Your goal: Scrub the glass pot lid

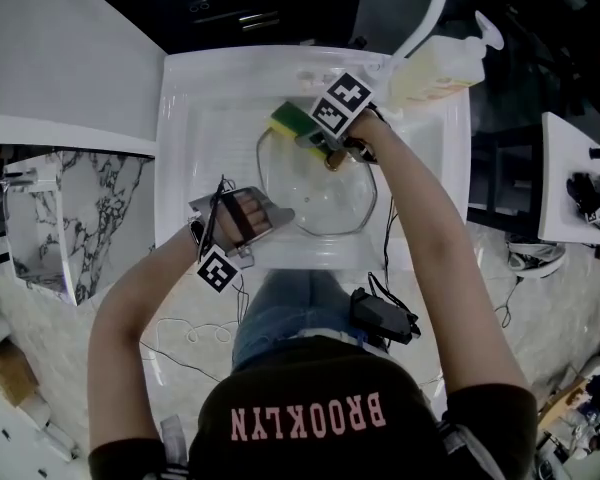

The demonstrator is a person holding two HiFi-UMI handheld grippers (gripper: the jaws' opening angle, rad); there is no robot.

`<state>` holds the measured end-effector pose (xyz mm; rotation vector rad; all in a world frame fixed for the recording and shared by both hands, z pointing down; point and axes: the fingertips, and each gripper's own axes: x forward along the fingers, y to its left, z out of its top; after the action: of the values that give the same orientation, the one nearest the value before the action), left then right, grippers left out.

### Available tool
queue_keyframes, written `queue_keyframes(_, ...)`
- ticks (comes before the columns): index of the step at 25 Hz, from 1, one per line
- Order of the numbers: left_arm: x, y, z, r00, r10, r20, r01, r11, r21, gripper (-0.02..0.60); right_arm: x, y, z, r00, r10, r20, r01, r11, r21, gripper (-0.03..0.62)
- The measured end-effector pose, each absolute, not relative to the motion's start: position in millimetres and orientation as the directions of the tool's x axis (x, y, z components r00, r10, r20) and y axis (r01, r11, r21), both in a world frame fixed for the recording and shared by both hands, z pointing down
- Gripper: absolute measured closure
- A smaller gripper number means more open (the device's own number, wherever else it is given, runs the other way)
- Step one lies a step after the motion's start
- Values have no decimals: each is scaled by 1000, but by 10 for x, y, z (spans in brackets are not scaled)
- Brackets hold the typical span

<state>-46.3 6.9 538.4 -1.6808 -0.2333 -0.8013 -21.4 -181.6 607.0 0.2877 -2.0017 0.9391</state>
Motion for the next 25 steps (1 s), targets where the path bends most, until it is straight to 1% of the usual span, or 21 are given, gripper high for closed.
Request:
queue_keyframes(4, -510, 26, 5414, 759, -256, 599, 530, -291, -796, 534, -204, -1823, 6049, -577, 157, 802, -504, 704, -501, 306)
queue_keyframes(7, -489, 15, 5389, 757, -254, 602, 534, -291, -794, 534, -170, -1832, 6054, -563, 160, 811, -532, 681, -504, 306)
queue_keyframes(9, -468, 28, 5337, 748, -254, 613, 533, -320, -783, 534, -160, -1822, 6046, -571, 171, 803, -542, 656, -525, 306)
queue_keyframes(10, -452, 42, 5296, 746, -248, 618, 530, -340, -777, 534, -165, -1812, 6033, -573, 173, 801, -529, 669, -522, 306)
queue_keyframes(11, -434, 55, 5252, 746, -240, 622, 528, -357, -771, 534, -175, -1804, 6011, -569, 165, 806, -496, 712, -496, 306)
queue_keyframes(14, -378, 104, 5122, 749, -204, 630, 529, -388, -755, 534, -214, -1775, 5944, -543, 100, 834, -327, 890, -319, 306)
queue_keyframes(16, -350, 138, 5020, 753, -177, 634, 532, -405, -744, 534, -238, -1729, 5947, -531, 106, 841, -273, 918, -288, 306)
queue_keyframes(19, -279, 171, 4774, 769, -129, 626, 510, -466, -723, 534, -208, -1630, 6036, -518, 168, 839, -249, 909, -335, 306)
queue_keyframes(21, -239, 168, 4614, 776, -100, 622, 505, -493, -709, 534, -177, -1526, 6130, -527, 230, 818, -233, 887, -399, 306)
queue_keyframes(23, -246, 181, 4571, 765, -78, 639, 529, -489, -694, 534, -158, -1429, 6193, -572, 293, 766, -244, 831, -500, 306)
queue_keyframes(25, -252, 225, 4555, 759, -57, 649, 549, -481, -684, 532, -139, -1383, 6216, -632, 325, 703, -270, 759, -593, 306)
